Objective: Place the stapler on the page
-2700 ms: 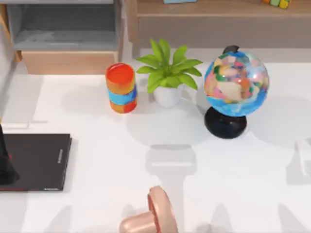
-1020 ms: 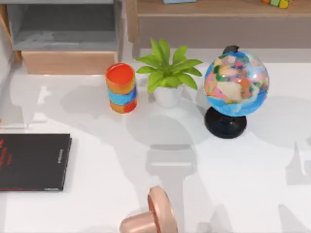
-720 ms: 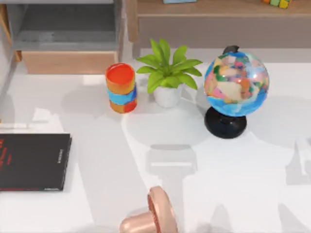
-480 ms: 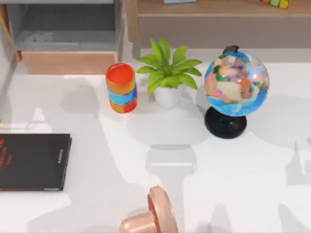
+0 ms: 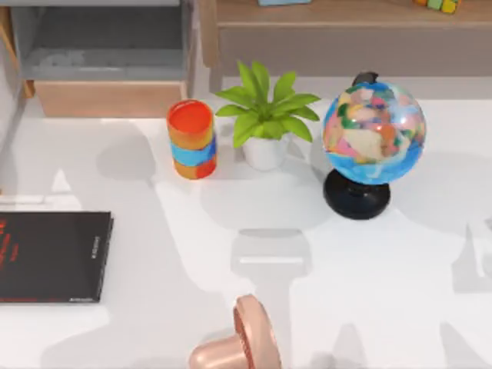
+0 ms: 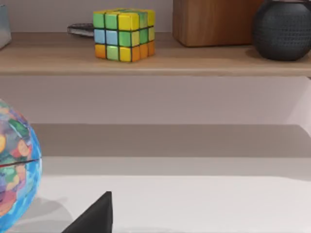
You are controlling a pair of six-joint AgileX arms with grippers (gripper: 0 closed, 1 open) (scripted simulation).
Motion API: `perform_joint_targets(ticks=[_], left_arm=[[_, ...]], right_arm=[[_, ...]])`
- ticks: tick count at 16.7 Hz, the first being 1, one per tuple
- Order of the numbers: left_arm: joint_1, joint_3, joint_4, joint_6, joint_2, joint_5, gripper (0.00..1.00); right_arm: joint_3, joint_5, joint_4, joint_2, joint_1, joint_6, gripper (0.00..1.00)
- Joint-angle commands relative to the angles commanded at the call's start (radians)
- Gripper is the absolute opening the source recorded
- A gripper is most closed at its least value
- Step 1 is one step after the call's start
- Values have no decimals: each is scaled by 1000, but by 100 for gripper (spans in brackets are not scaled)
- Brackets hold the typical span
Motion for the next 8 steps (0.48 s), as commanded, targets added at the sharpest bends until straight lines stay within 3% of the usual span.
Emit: perform_joint_targets(ticks=[8], left_arm=[[44,3,-91,49,-94,7,100]], right_arm=[[0,0,0,0,0,0,100]])
